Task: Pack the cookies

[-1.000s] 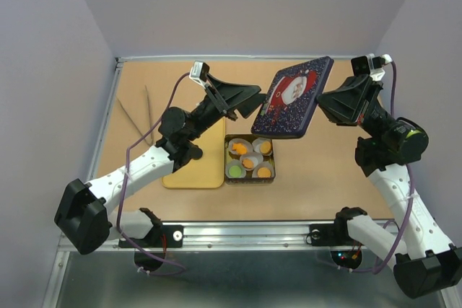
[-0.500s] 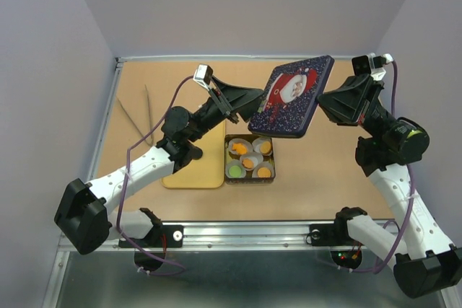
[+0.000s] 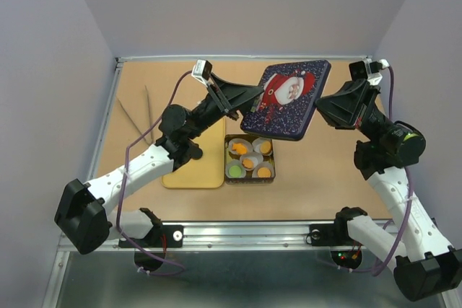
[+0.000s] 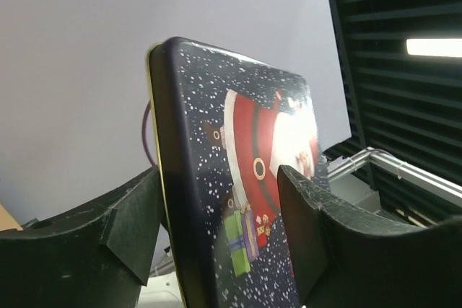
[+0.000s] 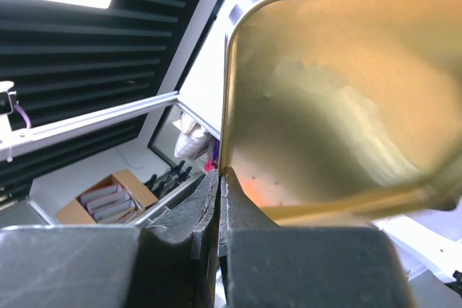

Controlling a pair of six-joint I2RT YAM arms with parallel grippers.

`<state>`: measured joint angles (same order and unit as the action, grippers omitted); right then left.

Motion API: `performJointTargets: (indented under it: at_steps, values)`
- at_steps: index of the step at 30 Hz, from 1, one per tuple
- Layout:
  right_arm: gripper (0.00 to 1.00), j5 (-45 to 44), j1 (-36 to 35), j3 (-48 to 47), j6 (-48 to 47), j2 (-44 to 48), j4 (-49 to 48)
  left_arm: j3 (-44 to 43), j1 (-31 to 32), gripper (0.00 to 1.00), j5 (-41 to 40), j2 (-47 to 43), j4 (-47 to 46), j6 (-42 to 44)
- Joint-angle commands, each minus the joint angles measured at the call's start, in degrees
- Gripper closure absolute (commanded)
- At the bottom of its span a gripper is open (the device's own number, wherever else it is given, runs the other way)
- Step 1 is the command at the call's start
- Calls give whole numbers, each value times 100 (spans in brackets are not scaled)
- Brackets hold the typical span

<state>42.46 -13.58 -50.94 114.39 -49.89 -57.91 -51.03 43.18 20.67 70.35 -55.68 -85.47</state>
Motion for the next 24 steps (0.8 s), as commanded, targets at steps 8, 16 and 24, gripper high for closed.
performJointTargets:
  at_steps: [8,16,24]
  values:
    - [100,87,-13,260,673,67,-309,-584,33,56,350,-64,-848,-119]
    - [56,377,-13,392,559,172,-125,-49,-55,100,184,-653,-462,39]
    - [26,878,-13,-108,-1329,533,2755,435,-248,100,-19,-1488,241,189]
